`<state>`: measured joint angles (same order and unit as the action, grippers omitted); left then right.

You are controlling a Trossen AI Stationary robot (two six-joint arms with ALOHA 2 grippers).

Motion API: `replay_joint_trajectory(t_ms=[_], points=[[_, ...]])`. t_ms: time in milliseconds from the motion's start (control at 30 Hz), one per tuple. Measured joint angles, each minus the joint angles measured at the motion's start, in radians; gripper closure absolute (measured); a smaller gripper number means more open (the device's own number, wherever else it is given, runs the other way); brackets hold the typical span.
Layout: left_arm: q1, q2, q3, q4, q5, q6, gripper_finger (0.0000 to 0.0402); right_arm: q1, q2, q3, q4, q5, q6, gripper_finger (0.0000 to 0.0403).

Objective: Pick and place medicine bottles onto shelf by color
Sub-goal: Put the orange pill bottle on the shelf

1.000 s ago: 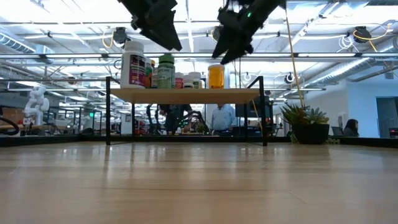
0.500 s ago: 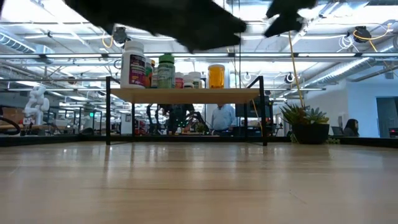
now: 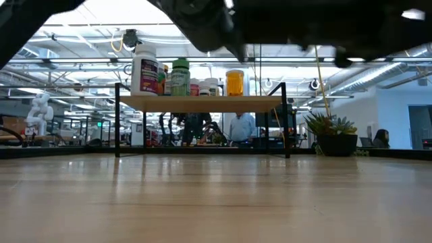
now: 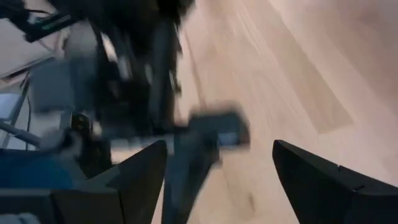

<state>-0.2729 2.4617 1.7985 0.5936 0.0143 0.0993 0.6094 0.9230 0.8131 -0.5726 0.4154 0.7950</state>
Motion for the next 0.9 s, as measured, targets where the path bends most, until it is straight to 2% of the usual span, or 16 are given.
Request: replay_joint_trajectory(t_ms=[100,233,400,600,900], points=[[-0.022,0.098,0.114,-0.013,0.0,0.025,0.0057,0.076,0.001,-0.017,0.093,0.077,-0.077,0.0117],[-0.031,0.217,0.272,-0.024,0.001,0.05,0.0023,0.15,0.013,-0.061,0.318,0.193,-0.271,0.0117],[-0.02,0.327,0.394,-0.047,-0.012,0.057,0.0008,0.215,0.065,-0.151,0.6,0.256,-0.392,0.0117],[0.01,0.372,0.424,-0.029,-0.017,0.05,0.0007,0.266,0.157,-0.204,0.748,0.318,-0.392,0.0117],[0.056,0.393,0.432,0.054,0.075,0.078,0.0007,0.269,0.246,-0.206,0.878,0.32,-0.438,0.0117]])
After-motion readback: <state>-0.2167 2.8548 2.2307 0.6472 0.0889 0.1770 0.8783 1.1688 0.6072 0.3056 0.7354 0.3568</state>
